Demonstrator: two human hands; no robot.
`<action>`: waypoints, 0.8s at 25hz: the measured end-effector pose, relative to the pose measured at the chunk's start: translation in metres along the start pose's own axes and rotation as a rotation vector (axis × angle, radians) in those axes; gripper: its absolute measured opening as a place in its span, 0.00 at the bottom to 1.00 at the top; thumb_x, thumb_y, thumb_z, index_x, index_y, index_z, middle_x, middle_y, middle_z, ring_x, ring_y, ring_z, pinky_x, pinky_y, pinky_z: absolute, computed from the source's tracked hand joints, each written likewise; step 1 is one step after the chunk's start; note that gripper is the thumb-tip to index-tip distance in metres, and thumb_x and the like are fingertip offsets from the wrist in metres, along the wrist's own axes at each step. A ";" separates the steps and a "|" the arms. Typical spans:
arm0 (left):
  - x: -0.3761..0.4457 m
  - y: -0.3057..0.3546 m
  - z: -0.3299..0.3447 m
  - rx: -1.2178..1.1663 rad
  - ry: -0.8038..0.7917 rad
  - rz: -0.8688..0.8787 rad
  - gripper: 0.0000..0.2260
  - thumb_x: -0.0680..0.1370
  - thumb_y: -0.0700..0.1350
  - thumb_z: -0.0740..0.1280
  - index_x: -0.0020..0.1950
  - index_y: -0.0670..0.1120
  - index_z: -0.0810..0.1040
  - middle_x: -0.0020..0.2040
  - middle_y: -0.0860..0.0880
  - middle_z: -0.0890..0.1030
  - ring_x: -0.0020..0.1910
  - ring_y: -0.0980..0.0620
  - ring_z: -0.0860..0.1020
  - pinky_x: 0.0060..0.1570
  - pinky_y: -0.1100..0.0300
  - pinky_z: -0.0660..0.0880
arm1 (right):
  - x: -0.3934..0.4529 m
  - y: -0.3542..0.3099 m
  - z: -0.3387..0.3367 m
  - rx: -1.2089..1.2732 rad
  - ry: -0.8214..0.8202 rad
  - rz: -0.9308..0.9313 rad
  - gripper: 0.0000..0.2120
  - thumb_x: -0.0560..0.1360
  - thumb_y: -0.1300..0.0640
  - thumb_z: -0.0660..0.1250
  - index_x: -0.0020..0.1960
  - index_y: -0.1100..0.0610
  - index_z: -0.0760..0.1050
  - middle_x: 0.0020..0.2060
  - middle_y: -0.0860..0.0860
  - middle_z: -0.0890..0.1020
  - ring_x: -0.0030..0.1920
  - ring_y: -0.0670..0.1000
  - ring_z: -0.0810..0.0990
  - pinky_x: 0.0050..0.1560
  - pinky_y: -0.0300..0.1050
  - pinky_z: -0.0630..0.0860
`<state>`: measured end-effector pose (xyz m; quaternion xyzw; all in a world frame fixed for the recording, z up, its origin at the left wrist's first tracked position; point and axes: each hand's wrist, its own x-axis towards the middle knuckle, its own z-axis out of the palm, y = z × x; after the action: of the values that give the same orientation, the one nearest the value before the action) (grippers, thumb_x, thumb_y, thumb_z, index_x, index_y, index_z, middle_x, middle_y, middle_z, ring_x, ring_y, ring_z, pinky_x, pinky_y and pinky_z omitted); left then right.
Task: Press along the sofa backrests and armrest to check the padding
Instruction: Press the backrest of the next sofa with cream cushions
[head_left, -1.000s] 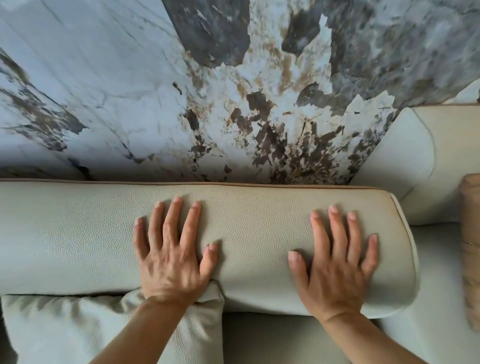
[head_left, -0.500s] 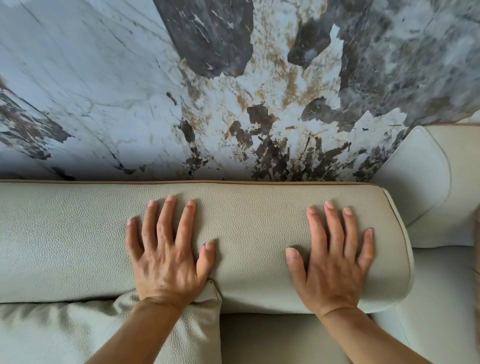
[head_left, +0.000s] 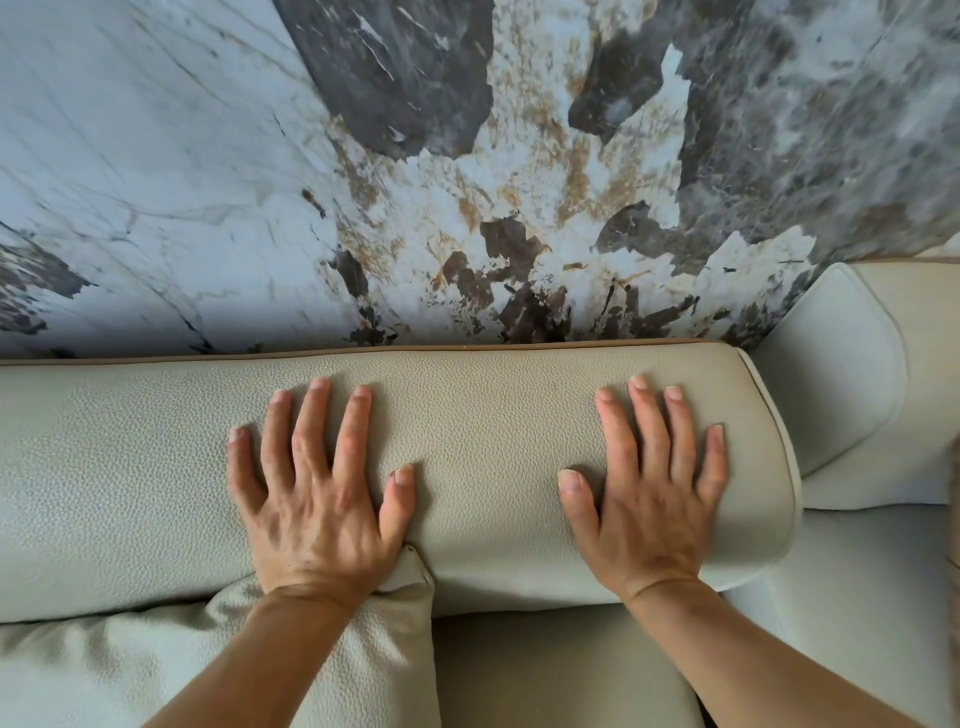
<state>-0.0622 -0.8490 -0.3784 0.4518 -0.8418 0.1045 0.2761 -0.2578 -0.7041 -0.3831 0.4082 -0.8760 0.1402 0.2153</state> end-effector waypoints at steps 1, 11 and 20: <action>0.003 0.001 0.002 0.002 0.001 -0.005 0.30 0.77 0.62 0.51 0.74 0.48 0.67 0.72 0.41 0.69 0.73 0.38 0.63 0.70 0.36 0.55 | 0.004 0.001 0.002 0.001 -0.002 -0.005 0.34 0.76 0.35 0.44 0.76 0.51 0.59 0.75 0.54 0.63 0.76 0.58 0.56 0.71 0.68 0.52; 0.031 0.003 0.025 0.013 0.019 -0.036 0.30 0.77 0.62 0.50 0.74 0.48 0.67 0.72 0.41 0.69 0.73 0.38 0.63 0.71 0.36 0.54 | 0.042 0.001 0.028 0.008 0.025 -0.031 0.33 0.76 0.35 0.43 0.76 0.50 0.59 0.75 0.53 0.64 0.76 0.58 0.56 0.71 0.67 0.51; 0.058 0.004 0.048 0.012 0.028 -0.070 0.30 0.77 0.63 0.49 0.74 0.48 0.66 0.72 0.41 0.69 0.73 0.38 0.63 0.72 0.36 0.52 | 0.080 -0.002 0.054 0.013 0.068 -0.052 0.33 0.77 0.35 0.42 0.75 0.51 0.59 0.74 0.53 0.64 0.76 0.57 0.57 0.72 0.66 0.51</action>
<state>-0.1081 -0.9078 -0.3854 0.4812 -0.8209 0.1061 0.2888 -0.3161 -0.7802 -0.3905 0.4273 -0.8563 0.1540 0.2460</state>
